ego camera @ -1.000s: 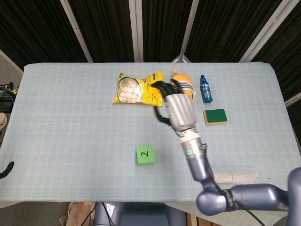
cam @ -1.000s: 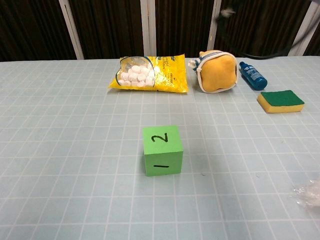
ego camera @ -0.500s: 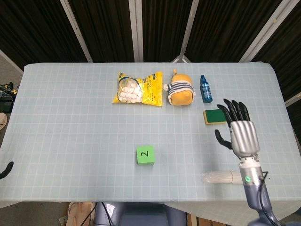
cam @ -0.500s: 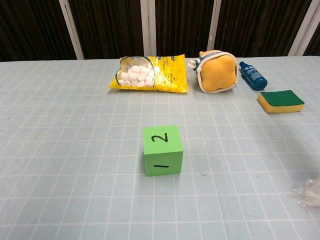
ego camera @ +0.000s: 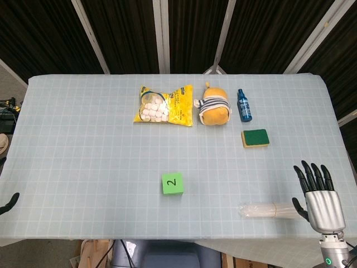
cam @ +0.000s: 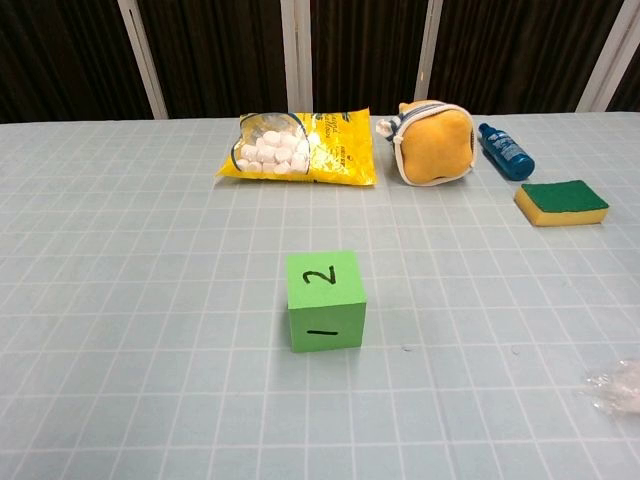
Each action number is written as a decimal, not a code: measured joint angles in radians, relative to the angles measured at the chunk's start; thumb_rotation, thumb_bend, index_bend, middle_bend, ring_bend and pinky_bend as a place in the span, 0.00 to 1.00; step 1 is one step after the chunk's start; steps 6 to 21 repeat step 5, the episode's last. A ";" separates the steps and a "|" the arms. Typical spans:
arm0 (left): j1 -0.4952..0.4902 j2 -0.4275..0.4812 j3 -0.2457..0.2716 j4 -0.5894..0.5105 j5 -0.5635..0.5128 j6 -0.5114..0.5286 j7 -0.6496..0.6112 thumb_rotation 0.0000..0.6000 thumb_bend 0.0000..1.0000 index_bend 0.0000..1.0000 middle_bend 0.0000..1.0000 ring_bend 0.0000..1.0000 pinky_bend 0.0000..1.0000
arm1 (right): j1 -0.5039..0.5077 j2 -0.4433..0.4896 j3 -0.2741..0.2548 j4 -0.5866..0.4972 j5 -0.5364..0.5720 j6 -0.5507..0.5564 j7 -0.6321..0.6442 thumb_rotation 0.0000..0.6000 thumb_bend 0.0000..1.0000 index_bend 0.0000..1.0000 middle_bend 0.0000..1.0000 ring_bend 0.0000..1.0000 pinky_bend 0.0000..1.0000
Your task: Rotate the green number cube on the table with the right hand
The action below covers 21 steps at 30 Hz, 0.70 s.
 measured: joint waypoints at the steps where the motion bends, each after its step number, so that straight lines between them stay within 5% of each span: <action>1: 0.000 -0.001 0.000 0.001 0.001 0.001 0.001 1.00 0.36 0.05 0.00 0.00 0.00 | -0.002 0.003 0.002 -0.003 0.001 -0.008 -0.002 1.00 0.30 0.11 0.06 0.00 0.00; 21: 0.000 -0.002 0.003 0.008 0.010 0.005 0.002 1.00 0.36 0.05 0.00 0.00 0.00 | -0.018 0.024 0.011 -0.029 -0.002 -0.033 0.006 1.00 0.31 0.11 0.06 0.00 0.00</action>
